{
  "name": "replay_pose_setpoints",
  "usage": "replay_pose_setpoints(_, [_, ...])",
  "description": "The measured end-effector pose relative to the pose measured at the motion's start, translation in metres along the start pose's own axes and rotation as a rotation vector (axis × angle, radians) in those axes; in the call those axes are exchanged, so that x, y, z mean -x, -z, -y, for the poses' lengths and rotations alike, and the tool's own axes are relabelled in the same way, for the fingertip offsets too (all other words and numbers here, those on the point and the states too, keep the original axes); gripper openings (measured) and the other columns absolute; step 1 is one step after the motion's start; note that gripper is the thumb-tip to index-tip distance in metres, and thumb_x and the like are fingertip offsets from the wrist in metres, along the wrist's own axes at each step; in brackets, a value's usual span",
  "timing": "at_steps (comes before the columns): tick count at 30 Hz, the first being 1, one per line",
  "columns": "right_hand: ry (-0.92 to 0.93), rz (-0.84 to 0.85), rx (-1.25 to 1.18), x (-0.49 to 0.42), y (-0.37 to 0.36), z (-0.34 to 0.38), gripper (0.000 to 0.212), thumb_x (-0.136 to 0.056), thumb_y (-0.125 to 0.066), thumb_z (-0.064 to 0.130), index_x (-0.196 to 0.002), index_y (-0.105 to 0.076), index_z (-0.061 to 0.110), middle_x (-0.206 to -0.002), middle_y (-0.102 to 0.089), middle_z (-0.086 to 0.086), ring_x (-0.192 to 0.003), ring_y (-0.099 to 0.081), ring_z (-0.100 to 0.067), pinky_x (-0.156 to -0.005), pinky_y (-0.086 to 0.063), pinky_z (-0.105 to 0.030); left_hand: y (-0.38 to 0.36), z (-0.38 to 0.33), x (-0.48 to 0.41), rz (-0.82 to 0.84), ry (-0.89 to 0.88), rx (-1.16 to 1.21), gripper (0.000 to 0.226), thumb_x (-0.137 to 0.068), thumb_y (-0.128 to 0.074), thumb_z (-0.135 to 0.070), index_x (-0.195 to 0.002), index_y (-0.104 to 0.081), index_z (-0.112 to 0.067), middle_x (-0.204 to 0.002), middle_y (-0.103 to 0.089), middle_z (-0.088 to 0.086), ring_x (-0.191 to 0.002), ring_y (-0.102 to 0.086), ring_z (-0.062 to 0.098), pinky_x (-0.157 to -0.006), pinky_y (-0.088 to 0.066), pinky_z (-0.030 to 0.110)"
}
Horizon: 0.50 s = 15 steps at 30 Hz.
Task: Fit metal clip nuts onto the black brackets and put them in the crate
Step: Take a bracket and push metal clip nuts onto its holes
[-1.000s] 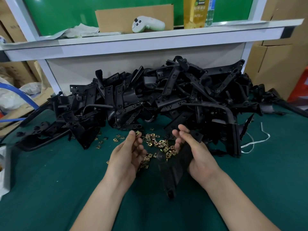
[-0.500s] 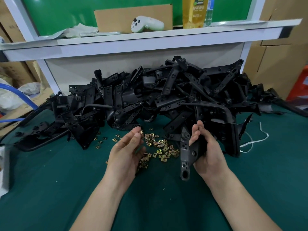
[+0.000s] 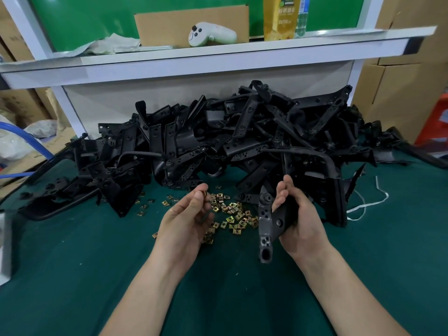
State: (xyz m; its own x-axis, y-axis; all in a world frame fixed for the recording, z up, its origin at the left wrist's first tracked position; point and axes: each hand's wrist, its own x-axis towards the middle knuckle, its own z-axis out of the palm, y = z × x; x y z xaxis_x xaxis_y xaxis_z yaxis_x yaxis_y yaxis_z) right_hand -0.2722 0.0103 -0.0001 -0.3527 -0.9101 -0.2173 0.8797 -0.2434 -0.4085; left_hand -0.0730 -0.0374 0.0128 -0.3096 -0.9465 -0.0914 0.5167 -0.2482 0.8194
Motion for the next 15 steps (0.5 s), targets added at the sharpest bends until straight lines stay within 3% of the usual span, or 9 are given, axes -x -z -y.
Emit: replay_pose_setpoints(15, [0.002, 0.0, -0.003, -0.0015, 0.0019, -0.0001, 0.019, -0.099, -0.057, 0.014, -0.106, -0.074, 0.014, -0.083, -0.07, -0.002, -0.06, -0.063, -0.005, -0.055, -0.054, -0.016, -0.0043, -0.0028, 0.002, 0.048, 0.049, 0.138, 0.021, -0.081, -0.065, -0.005, -0.094, -0.081, -0.009, -0.081, -0.07, 0.005, -0.076, -0.071, 0.012, -0.074, -0.061, 0.025])
